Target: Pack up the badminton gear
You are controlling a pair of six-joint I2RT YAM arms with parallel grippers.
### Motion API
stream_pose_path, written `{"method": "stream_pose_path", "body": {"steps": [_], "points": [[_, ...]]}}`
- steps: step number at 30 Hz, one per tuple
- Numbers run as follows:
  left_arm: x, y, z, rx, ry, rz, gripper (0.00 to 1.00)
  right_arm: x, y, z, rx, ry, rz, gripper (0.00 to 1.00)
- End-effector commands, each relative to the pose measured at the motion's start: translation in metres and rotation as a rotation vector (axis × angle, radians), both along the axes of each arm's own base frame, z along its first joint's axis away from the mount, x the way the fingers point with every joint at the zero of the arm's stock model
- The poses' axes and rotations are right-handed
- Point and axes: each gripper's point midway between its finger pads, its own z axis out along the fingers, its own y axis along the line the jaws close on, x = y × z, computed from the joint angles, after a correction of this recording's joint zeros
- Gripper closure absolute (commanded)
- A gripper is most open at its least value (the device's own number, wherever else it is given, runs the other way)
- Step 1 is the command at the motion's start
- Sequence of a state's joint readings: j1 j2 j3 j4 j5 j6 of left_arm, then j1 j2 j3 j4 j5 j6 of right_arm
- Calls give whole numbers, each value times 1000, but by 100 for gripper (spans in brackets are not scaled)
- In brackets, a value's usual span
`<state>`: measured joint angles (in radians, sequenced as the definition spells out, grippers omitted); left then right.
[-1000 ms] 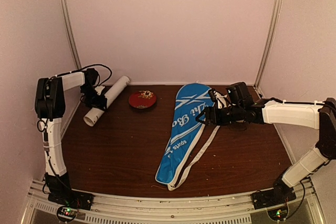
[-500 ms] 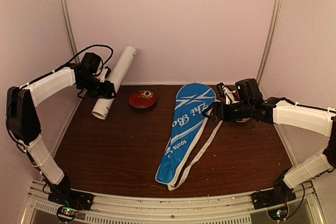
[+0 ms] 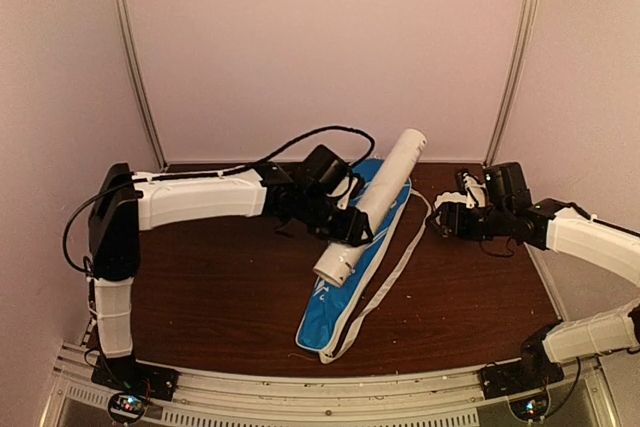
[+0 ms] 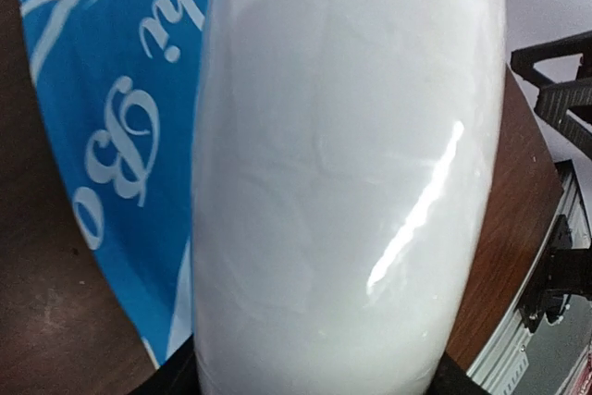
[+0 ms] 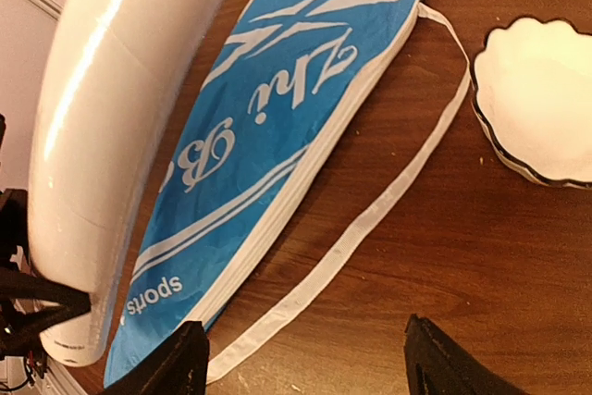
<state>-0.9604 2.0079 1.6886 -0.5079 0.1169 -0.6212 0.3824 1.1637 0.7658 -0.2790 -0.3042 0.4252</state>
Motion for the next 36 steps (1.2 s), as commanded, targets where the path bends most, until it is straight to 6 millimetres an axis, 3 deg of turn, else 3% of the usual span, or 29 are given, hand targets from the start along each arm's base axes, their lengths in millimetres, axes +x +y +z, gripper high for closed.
{"method": "stream_pose_path", "body": {"steps": [1, 10, 15, 21, 29, 33, 36], "points": [[-9, -39, 3, -83, 39, 3, 44, -9, -19, -20, -57, 25, -42, 25], [-18, -83, -28, -119, 148, 30, 43, -13, -21, -54, -78, 82, -35, 26], [-21, -90, -47, -111, 207, 49, 38, -8, -16, -68, -73, 112, -22, 26], [-21, -95, -51, -122, 226, 47, 26, 0, -8, -86, -63, 149, -6, 26], [-21, -96, -18, -173, 173, 16, 4, 6, 0, -98, -55, 174, 20, 27], [-20, -82, 4, -183, 106, 16, 2, 8, 1, -93, -54, 163, 30, 26], [-18, -69, 33, -184, 18, 3, 2, 7, 3, -81, -42, 134, 41, 25]]}}
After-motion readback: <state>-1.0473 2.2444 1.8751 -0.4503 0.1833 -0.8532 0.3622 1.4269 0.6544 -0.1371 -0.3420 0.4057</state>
